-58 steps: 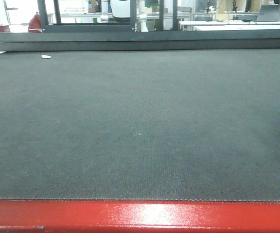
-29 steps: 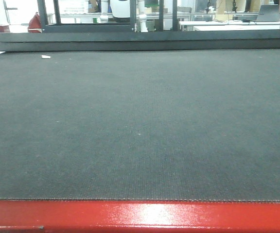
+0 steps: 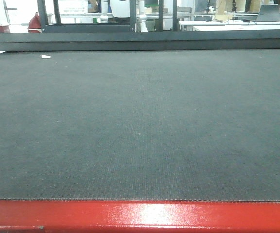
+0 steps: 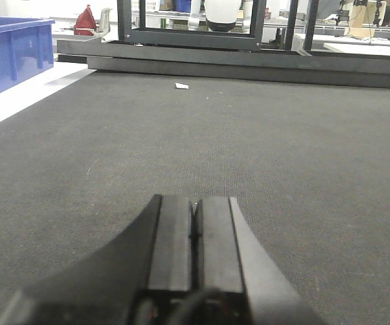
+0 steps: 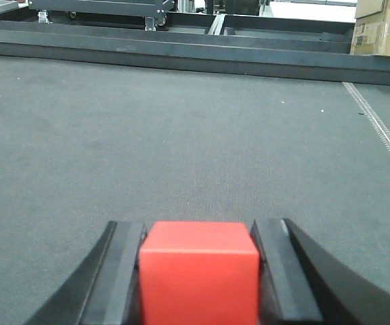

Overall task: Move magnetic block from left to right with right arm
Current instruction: 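Raise the held red cube with the right gripper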

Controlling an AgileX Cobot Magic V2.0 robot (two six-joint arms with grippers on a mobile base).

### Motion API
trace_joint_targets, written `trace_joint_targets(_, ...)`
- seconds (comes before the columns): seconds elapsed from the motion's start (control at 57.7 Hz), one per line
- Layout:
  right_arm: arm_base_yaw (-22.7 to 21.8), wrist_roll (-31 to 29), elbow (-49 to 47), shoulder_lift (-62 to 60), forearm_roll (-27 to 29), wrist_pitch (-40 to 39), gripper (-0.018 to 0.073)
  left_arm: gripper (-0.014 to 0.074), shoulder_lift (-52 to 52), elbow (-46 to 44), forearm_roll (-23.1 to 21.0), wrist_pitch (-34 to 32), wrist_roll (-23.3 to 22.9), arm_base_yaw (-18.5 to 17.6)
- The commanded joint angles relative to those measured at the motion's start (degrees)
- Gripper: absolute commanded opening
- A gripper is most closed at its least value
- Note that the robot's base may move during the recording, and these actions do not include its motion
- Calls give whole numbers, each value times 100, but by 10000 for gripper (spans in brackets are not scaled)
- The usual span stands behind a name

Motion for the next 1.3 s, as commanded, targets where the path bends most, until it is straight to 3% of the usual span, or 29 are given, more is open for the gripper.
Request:
trace_joint_targets(0.0,4,-66,-167,54,-156,-535,252,-126,-77,45,-27,-483,-34,-44)
trace_joint_targets(1.282,4,-66,-167,54,-156,-535,252,-126,-77,45,-27,-483,-34,-44)
